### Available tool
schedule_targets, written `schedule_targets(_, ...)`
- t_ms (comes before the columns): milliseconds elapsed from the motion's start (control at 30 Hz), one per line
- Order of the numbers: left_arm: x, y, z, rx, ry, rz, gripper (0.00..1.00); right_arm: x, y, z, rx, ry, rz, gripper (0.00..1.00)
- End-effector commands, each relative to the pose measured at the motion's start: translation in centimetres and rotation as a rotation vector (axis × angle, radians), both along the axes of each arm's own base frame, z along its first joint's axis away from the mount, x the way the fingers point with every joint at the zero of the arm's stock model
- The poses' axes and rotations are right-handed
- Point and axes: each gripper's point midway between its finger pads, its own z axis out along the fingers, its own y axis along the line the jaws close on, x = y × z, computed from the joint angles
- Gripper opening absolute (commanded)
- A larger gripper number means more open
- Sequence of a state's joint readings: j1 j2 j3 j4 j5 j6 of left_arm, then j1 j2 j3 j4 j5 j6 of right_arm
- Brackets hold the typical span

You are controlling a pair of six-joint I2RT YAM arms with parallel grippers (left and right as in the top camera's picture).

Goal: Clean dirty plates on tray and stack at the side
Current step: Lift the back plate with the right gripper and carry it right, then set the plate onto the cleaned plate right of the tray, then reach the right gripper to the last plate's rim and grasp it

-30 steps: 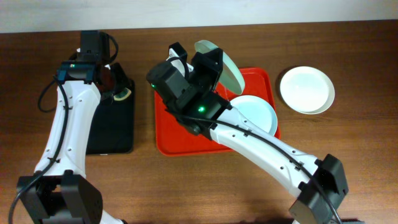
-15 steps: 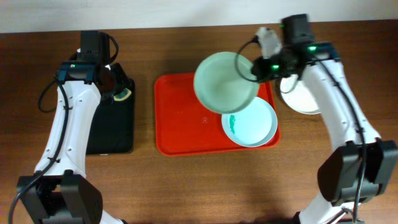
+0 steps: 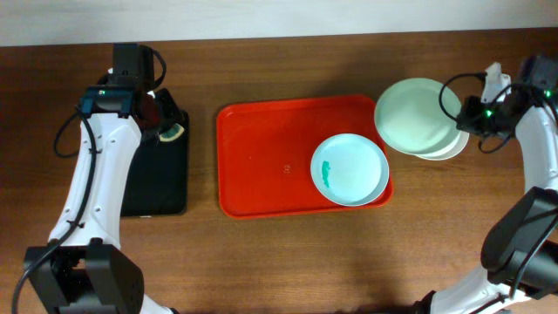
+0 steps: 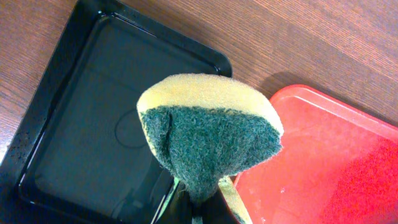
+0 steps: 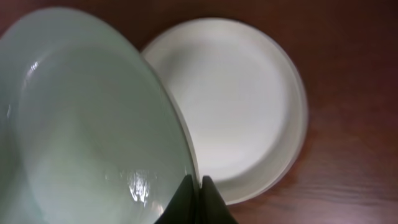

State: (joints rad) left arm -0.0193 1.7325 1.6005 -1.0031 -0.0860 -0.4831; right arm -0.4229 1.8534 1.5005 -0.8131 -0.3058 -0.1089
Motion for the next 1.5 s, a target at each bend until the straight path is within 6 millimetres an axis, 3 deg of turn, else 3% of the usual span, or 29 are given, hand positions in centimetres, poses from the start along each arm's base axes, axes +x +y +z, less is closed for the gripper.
schedule_targets(0,0.0,0.4,-0.2,0.019,0.004,-0.003,0.00,-0.4,-1.6,-2.2,0.023,0.015,-0.140,0.04)
schedule_targets(200,0.0,0.4,-0.2,0.019,0.004,-0.003,0.00,0.3,-2.5,-3.8,0.025,-0.027,-0.222,0.04)
schedule_targets(400,0.0,0.4,-0.2,0.019,0.005,-0.003,0.00,0.2,-4.5,-3.8,-0.073,-0.021,-0.270,0.04)
schedule_targets(667,0.0,0.4,-0.2,0.019,0.005,-0.003,0.00,-0.1,-5.3,-4.2,-0.115,-0.005,-0.293,0.05)
schedule_targets(767,0.0,0.4,-0.2,0.019,0.005,-0.003,0.00,0.0,-5.4,-4.5,-0.119,0.000,-0.294,0.10)
schedule_targets(800,0.0,0.4,-0.2,0.019,0.005,-0.003,0.00,-0.1,-5.4,-4.5,-0.118,0.002,-0.294,0.22)
schedule_targets(833,0.0,0.4,-0.2,0.019,0.006,-0.003,0.00,0.0,-5.3,-4.6,-0.118,0.003,-0.293,0.43)
schedule_targets(867,0.0,0.4,-0.2,0.019,0.007,-0.003,0.00,0.0,-5.0,-4.6,-0.118,0.004,-0.286,0.90)
schedule_targets(900,-0.1,0.4,-0.2,0.019,0.007,-0.003,0.00,0.0,-4.8,-4.6,-0.117,0.008,-0.278,0.99)
schedule_targets(933,-0.1,0.4,-0.2,0.019,0.007,-0.003,0.00,0.0,-4.4,-4.6,-0.117,0.017,-0.267,0.99)
schedule_targets(1067,-0.1,0.3,-0.2,0.017,0.007,-0.004,0.00,1.1,0.2,-3.1,-0.073,-0.030,-0.053,0.99)
schedule_targets(1167,-0.1,0.2,-0.2,0.012,0.008,-0.006,0.00,2.4,6.9,-1.6,0.001,-0.120,0.231,0.97)
schedule_targets(1367,-0.1,0.2,-0.2,0.012,0.008,-0.006,0.00,1.0,16.6,-3.0,-0.052,-0.080,0.611,0.91)
schedule_targets(1467,-0.1,0.2,-0.2,0.012,0.008,-0.006,0.00,0.3,17.4,-4.9,-0.208,-0.010,0.679,0.91)
